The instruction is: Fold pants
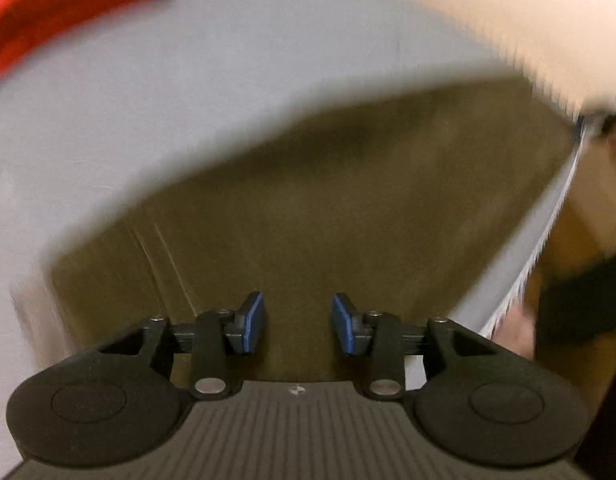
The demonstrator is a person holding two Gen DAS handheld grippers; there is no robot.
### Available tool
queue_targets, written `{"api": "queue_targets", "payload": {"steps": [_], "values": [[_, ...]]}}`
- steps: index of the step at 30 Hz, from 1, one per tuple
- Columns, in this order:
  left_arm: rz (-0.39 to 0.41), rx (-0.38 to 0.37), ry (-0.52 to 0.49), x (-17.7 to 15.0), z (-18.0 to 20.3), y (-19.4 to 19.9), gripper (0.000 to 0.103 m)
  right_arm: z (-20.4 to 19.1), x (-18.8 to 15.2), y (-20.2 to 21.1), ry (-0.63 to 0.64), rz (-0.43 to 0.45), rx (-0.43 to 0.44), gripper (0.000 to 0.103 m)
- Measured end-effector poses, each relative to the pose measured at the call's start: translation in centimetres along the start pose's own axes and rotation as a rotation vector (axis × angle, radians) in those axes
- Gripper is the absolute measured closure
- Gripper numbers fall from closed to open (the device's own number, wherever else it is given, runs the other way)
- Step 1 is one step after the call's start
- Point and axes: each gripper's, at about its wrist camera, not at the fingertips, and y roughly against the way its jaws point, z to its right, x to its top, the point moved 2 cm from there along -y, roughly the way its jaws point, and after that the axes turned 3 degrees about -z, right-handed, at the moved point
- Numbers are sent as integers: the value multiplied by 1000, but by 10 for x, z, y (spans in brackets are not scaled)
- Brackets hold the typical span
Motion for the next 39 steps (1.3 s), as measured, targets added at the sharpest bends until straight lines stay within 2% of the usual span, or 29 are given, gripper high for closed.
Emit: {"api": "queue_targets", "payload": {"steps": [1,2,4,5,6,8,10,14,22,23,27,30,35,37,39], "values": [[-25,36,-60,-4,5,-12,58,5,0,5,-49,4,16,64],[-12,57,-104,-2,12,-12,58,9,-1,11,-100,9,27,65],[8,47,-34,5,8,-3,58,13,2,21,-182,28,31,59],[37,59,-23,10,4,5,58,16,0,30,-223,51,6,50],[91,72,-26,16,4,16,56,20,2,37,-250,77,-8,47],[166,59,19,25,3,34,48,27,-2,45,-306,106,17,47],[202,51,73,32,2,43,47,30,-7,41,-328,82,50,47],[214,84,76,45,12,40,47,35,-12,15,-368,0,42,47],[187,99,42,52,23,17,47,41,-7,-3,-428,14,47,46],[185,102,43,52,22,16,47,41,-7,-4,-433,19,44,48],[185,113,70,52,16,13,47,40,-7,-5,-418,35,-6,73],[192,115,87,53,13,15,47,38,-4,-4,-424,48,-6,84],[214,121,123,54,9,20,47,12,-4,25,-415,139,-52,88],[222,128,134,54,7,23,47,-16,-4,47,-324,227,-82,89],[230,135,149,55,4,25,47,-61,-8,74,-164,340,-93,89]]}}
